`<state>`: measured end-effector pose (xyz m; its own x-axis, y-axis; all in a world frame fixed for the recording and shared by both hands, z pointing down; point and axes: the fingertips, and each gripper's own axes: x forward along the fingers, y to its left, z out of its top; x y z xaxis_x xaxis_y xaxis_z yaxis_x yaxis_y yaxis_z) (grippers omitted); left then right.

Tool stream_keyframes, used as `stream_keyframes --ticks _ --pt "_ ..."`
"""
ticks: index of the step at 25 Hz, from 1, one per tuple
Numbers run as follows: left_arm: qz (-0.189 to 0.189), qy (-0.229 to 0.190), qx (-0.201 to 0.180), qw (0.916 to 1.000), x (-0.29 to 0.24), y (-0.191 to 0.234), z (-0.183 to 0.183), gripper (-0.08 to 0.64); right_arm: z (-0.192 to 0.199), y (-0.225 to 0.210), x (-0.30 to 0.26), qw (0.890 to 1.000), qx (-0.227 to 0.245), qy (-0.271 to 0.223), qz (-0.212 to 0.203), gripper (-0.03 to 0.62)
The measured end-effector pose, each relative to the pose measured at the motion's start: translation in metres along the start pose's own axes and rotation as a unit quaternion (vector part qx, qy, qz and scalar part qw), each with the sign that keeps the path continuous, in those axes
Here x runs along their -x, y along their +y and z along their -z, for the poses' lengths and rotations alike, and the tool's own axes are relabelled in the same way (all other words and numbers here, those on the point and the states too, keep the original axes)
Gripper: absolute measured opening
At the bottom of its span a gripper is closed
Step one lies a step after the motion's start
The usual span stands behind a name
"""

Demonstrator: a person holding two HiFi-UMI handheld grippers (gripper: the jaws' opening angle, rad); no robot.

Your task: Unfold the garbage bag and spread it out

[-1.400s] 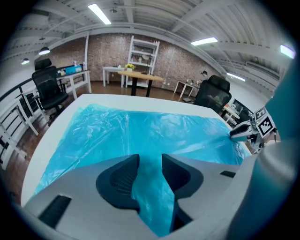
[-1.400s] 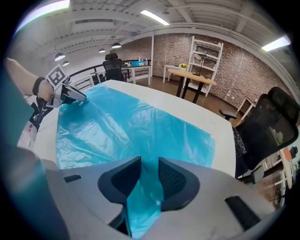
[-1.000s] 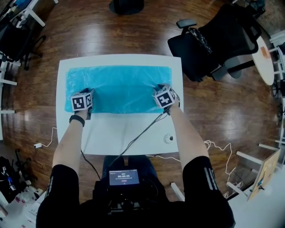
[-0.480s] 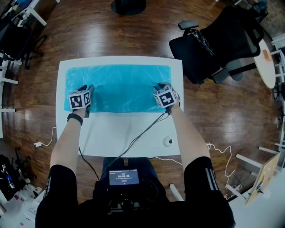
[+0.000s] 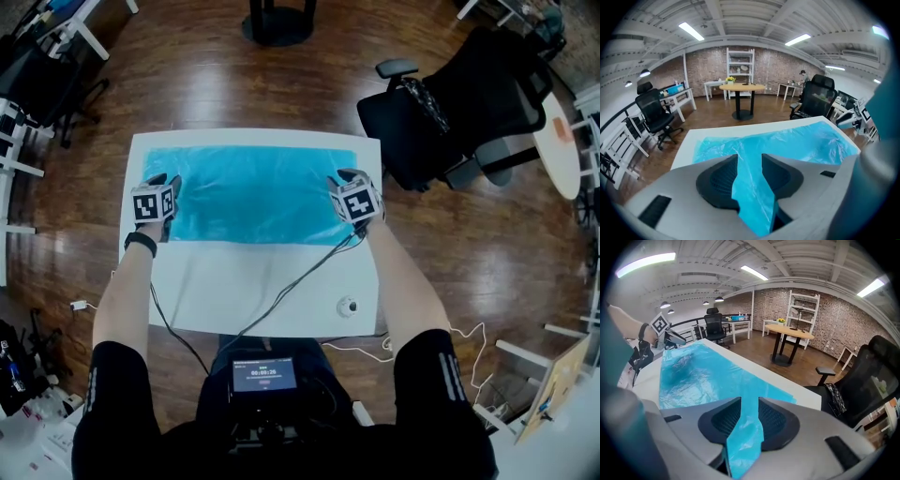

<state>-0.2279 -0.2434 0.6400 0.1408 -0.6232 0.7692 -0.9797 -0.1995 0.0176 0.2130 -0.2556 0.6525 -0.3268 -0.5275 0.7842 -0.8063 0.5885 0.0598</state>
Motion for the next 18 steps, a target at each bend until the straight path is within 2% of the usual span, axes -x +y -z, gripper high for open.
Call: stream_keyframes --ticks 8,18 --pt "0.004 0.017 -0.004 0.9998 -0.029 0.025 -0.01 0.17 0.011 -0.026 -0.025 0.999 -0.031 0.026 -0.005 0.167" --pt "0.008 0.055 -0.03 0.998 -0.064 0.054 -0.019 0.157 -0.007 -0.04 -0.052 0.998 -0.043 0.044 -0.011 0.169"
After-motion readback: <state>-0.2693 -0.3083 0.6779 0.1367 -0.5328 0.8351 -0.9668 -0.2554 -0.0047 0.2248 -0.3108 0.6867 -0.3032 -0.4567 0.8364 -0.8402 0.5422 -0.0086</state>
